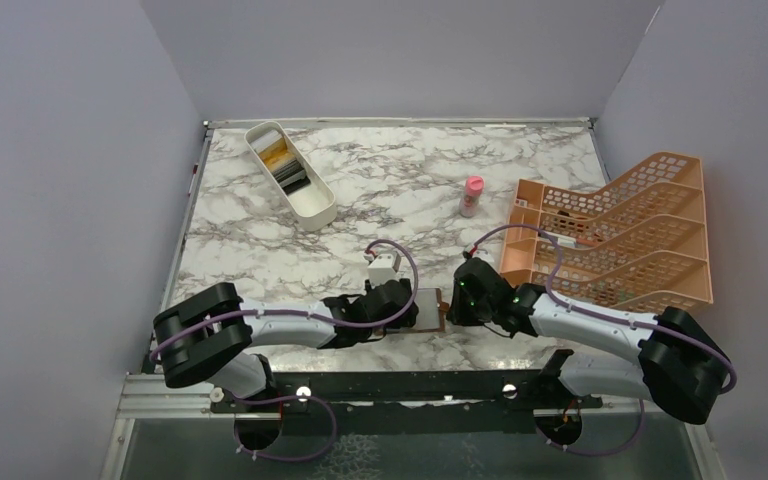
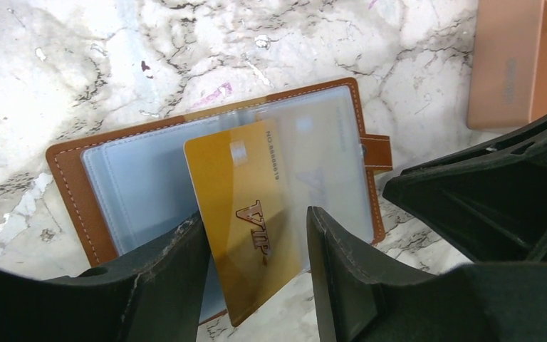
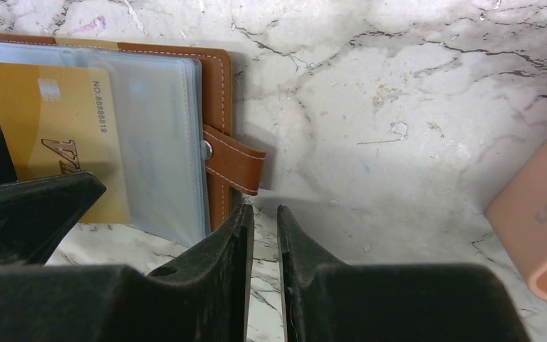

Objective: Put the credit cards into the card holder
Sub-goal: Insert the credit card into the card holder.

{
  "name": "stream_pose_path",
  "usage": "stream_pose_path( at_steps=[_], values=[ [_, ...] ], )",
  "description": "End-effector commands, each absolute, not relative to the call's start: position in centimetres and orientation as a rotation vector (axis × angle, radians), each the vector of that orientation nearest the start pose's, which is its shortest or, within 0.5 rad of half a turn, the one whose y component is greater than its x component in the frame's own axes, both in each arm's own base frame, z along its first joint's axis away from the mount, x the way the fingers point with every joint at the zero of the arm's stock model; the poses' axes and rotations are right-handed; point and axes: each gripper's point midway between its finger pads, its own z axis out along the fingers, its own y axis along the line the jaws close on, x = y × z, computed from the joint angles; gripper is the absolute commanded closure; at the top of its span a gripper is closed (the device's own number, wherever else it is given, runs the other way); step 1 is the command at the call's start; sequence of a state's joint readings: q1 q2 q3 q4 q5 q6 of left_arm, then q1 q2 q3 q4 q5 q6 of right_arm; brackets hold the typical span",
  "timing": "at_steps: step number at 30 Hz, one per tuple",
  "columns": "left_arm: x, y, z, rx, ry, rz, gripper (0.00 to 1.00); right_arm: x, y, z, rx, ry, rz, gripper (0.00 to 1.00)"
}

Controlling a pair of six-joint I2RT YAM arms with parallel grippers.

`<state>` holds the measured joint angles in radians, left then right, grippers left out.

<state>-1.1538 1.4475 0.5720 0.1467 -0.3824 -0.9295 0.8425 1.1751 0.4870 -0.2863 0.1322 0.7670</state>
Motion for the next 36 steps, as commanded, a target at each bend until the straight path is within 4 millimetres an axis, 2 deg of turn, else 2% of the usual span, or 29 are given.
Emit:
stream_pose_path(
  at_steps=[1, 12, 26, 36],
  values=[
    [18.1, -30.7, 4.2, 0.051, 2.341, -0.602, 0.46, 16.9, 20.2, 2.6, -0.048, 2.595, 0.483, 0.76],
    [18.3, -31.2, 4.6, 0.082, 2.349, -0.575, 0.42, 17.0, 20.4, 2.8, -0.060, 2.594, 0.486, 0.77],
    [18.3, -32.4, 4.1, 0.118, 2.372, -0.568, 0.41, 17.1, 20.7, 2.5, -0.058, 2.596, 0.497, 0.77],
    [17.3, -34.4, 3.9, 0.089, 2.377, -0.693, 0.42, 16.5, 22.4, 2.4, -0.042, 2.605, 0.627, 0.78]
  ],
)
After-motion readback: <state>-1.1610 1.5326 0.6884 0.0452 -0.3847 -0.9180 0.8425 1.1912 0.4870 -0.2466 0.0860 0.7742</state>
